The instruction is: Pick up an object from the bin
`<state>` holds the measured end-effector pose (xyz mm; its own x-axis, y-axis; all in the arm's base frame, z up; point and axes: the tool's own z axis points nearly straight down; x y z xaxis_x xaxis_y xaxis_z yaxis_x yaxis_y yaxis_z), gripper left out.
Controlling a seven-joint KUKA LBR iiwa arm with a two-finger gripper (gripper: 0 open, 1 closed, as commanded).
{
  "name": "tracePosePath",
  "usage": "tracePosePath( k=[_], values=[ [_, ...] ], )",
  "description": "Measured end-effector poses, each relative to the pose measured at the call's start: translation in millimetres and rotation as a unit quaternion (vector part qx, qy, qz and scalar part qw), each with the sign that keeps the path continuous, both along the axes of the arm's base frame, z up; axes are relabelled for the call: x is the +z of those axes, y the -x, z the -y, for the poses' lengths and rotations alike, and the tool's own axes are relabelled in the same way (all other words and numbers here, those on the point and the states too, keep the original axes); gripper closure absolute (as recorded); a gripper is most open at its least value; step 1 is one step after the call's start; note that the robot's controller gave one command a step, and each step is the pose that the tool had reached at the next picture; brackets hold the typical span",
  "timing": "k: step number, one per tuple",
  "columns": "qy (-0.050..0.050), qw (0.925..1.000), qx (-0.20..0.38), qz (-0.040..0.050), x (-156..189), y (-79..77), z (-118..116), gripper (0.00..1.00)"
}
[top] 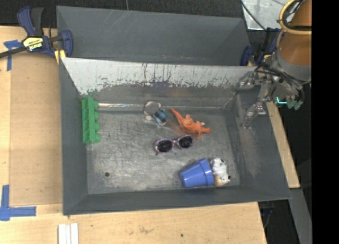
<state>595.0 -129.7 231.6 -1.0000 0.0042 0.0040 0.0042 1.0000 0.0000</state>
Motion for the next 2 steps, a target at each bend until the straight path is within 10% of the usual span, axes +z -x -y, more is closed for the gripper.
tracePosePath(
  k=[2],
  values=[
    [0.001, 0.9996, 0.027, 0.0068, -58.3, -13.4, -23.2, 0.00]
  ],
)
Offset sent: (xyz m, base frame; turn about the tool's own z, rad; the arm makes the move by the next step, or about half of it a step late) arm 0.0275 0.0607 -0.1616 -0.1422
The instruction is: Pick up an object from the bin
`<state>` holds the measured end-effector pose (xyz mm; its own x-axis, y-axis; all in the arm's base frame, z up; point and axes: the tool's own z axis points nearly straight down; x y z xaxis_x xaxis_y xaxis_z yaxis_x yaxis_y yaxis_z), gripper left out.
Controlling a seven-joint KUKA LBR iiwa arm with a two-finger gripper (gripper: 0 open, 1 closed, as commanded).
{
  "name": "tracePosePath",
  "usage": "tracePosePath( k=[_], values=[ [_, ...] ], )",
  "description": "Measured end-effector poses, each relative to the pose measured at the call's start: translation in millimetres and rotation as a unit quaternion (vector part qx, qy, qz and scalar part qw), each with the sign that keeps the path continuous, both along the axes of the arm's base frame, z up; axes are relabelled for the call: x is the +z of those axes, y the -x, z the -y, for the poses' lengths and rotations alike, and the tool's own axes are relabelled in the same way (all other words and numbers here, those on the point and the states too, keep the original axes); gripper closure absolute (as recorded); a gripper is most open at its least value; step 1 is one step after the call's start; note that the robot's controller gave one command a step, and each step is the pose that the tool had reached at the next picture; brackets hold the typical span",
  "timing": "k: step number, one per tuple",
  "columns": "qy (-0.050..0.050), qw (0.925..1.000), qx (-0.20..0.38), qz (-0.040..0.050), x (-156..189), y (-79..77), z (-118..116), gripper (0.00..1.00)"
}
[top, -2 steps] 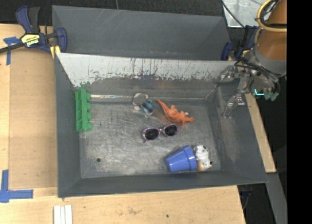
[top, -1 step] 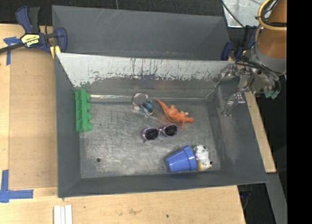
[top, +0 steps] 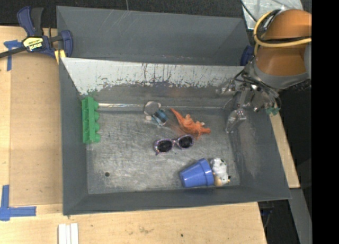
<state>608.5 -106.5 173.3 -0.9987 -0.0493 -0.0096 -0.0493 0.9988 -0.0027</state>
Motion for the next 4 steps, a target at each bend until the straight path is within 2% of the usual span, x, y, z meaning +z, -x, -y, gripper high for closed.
tracePosePath(
  k=[1, 2, 3, 4],
  values=[
    [-0.002, 0.9959, -0.090, -0.0035, -18.8, 4.0, -34.6, 0.00],
    [-0.001, 0.9995, 0.032, -0.0040, -31.6, -1.4, -66.6, 0.00],
    [-0.001, 0.9997, 0.024, -0.0027, -70.4, -2.0, -94.4, 0.00],
    [0.002, 0.9881, 0.154, 0.0027, -90.6, -3.8, -114.3, 1.00]
  ],
)
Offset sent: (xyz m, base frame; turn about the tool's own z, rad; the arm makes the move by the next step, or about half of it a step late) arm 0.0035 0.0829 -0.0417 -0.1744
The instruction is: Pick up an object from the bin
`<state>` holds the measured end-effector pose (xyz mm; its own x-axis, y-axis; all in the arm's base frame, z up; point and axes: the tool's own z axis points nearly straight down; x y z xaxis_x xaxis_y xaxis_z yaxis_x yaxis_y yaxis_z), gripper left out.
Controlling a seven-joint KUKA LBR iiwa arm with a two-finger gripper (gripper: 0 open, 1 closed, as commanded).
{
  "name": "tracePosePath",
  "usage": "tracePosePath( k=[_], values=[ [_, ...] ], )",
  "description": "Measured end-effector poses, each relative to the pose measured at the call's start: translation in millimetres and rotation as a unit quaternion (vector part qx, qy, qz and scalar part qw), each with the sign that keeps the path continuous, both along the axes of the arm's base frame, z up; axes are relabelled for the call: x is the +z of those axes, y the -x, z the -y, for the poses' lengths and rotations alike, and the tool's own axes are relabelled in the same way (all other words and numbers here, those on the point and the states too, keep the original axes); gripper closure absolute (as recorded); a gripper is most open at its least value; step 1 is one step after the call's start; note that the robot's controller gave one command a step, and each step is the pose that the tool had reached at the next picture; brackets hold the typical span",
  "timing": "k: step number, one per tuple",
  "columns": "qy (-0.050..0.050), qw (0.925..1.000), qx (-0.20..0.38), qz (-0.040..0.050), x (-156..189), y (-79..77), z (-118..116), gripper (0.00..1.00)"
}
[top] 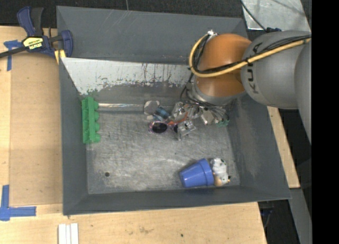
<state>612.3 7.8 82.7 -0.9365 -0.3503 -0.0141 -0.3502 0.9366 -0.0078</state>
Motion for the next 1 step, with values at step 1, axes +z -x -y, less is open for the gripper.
tracePosePath(
  k=[1],
  values=[
    [0.000, 1.0000, 0.001, -0.0002, -1.2, 0.0, -1.0, 1.00]
  ],
)
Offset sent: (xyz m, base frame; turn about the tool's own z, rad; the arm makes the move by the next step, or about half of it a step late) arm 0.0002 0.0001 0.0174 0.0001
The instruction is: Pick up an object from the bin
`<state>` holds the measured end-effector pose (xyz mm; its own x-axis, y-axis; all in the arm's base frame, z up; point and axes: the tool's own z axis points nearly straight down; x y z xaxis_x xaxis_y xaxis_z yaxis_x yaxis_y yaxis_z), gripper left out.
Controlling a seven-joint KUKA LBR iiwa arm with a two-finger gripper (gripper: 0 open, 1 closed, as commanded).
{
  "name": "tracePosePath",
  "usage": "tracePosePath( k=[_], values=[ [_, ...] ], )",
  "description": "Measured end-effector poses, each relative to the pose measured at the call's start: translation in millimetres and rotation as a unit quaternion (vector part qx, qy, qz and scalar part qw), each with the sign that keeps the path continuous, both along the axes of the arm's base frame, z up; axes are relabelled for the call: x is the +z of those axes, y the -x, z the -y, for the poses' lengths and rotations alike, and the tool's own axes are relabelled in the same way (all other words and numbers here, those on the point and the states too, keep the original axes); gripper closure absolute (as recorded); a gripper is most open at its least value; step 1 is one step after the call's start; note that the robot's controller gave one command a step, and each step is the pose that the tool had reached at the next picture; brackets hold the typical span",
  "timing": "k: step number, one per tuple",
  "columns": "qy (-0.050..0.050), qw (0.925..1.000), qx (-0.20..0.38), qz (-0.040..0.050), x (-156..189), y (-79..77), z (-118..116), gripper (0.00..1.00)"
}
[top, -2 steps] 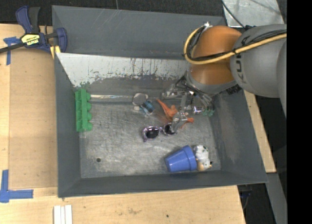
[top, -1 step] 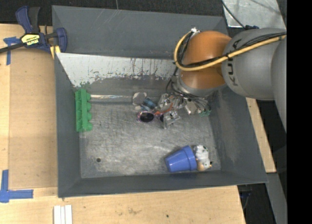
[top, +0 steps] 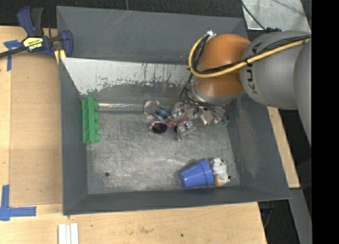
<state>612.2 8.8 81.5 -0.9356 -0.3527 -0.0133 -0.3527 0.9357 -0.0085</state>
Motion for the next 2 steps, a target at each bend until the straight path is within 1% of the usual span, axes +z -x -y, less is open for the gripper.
tracePosePath(
  k=[1, 2],
  values=[
    [-0.001, 1.0000, 0.000, 0.0004, 2.2, 0.0, 0.0, 1.00],
    [-0.002, 1.0000, -0.001, -0.0022, 9.3, 0.7, -0.9, 1.00]
  ],
)
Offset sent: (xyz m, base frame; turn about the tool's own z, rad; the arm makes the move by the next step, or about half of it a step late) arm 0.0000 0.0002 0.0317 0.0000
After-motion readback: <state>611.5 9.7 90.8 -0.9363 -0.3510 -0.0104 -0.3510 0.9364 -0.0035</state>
